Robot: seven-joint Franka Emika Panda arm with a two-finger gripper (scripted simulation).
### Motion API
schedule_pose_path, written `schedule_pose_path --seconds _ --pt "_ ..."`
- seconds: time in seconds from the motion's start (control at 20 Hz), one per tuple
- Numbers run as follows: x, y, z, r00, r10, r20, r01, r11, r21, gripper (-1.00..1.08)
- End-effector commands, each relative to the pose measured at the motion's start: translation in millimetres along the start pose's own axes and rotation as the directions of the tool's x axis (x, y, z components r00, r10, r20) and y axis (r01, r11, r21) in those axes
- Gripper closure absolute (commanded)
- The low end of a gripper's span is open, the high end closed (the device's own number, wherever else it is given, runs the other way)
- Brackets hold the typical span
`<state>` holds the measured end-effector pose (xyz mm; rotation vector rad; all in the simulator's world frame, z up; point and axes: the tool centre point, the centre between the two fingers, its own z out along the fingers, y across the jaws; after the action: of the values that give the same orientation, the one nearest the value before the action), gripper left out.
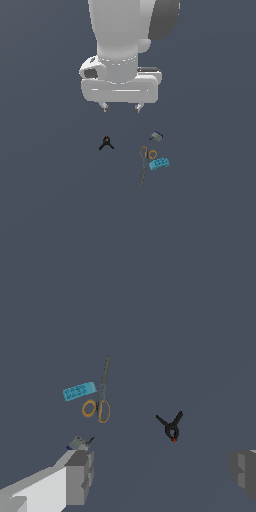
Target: Pick up a designated object from a clutter of objects.
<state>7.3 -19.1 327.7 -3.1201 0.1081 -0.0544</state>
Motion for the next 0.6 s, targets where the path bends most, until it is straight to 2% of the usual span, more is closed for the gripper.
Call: schedule_pose_path --seconds 0.0,0.55 --pt "0 0 0 1.000 0.000 0.000 0.000 1.000 0.000 -0.92" --pt "1 3 -14 0.999 -0.003 -0.034 0.003 1.000 0.018 -0.92"
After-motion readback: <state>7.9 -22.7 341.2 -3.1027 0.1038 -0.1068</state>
